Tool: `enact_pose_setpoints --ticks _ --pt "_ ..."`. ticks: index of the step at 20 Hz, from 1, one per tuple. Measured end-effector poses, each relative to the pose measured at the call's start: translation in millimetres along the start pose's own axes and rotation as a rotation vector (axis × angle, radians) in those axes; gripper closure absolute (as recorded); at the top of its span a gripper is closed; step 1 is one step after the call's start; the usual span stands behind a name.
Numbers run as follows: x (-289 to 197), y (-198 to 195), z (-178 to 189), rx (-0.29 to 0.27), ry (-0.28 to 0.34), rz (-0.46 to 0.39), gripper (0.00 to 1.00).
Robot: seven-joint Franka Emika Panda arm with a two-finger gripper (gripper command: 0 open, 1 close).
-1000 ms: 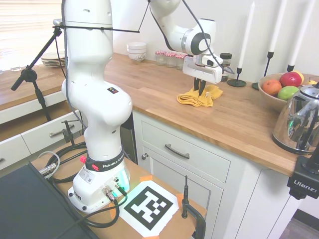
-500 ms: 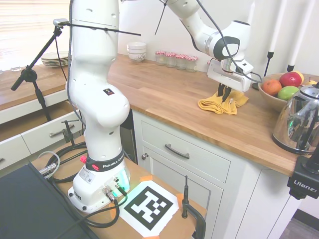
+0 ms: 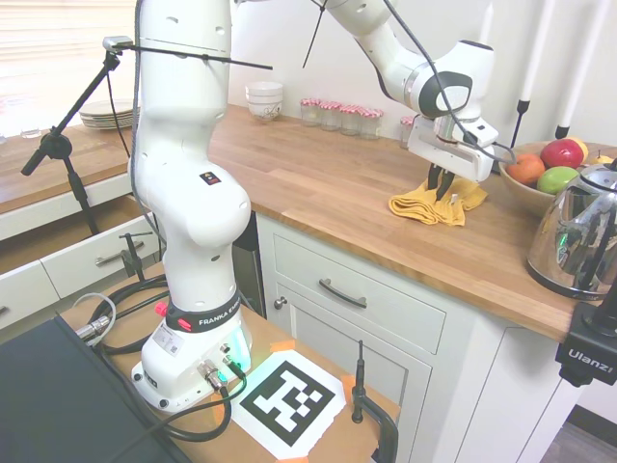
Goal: Wipe the counter
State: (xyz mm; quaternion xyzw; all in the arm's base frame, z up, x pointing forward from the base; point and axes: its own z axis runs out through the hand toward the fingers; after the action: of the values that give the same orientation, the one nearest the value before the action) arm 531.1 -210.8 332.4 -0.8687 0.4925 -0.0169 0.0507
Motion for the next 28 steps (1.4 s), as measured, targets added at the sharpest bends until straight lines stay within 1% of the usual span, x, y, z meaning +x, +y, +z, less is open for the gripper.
enact_pose_setpoints --ticks 3,11,21,28 --pt "-3.9 -0.7 0.0 -0.010 0.003 -0.012 0.00" --pt "-15.6 9.1 -6.2 -0.011 -0.001 -0.011 0.00" --pt "-19.8 28.1 -27.7 0.016 0.014 0.014 0.00" --pt "-24.2 52.7 -41.1 0.035 0.020 0.046 0.00"
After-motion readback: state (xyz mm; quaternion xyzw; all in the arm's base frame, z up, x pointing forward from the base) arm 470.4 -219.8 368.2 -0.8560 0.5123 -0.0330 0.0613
